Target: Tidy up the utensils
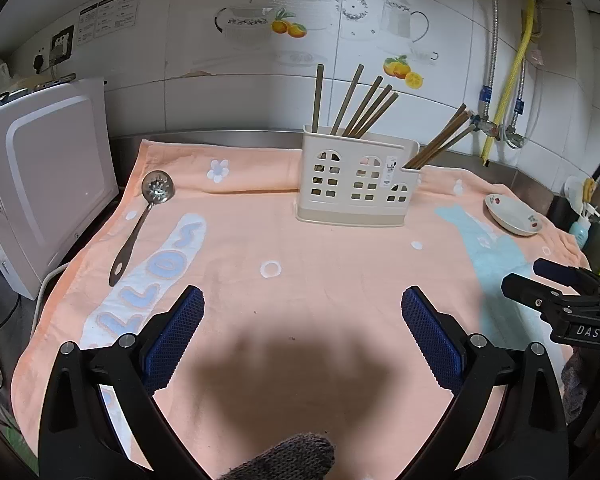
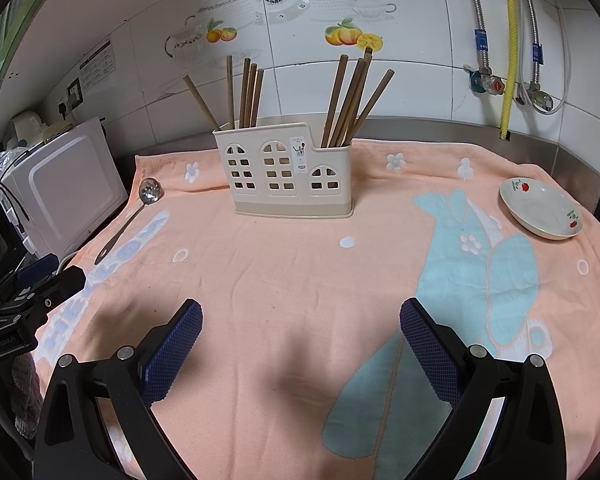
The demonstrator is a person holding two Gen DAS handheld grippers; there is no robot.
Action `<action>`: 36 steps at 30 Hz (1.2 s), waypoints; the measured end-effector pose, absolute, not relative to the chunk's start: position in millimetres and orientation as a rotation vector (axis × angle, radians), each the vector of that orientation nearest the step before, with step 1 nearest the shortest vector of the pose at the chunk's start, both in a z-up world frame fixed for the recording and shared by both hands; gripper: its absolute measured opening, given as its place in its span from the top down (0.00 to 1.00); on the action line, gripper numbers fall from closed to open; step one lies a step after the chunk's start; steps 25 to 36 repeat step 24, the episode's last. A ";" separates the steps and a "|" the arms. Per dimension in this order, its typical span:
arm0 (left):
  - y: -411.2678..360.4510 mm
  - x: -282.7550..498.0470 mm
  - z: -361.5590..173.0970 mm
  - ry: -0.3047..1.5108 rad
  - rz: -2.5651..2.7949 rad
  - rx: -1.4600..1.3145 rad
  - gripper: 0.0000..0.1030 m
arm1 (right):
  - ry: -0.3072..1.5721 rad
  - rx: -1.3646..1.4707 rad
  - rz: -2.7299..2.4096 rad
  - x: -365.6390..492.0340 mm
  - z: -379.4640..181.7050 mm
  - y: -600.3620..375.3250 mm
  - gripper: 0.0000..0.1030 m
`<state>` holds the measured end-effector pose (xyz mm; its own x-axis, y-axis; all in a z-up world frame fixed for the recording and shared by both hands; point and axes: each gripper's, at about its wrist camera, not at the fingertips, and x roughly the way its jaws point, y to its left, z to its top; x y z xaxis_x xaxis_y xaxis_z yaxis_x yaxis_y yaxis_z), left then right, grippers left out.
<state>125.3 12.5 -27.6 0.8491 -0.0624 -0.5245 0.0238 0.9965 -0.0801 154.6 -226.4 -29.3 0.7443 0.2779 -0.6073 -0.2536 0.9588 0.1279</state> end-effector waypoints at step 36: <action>12.5 124.3 -26.1 0.540 -0.036 -0.070 0.05 | 0.673 0.041 0.294 155.5 -28.7 -226.5 0.07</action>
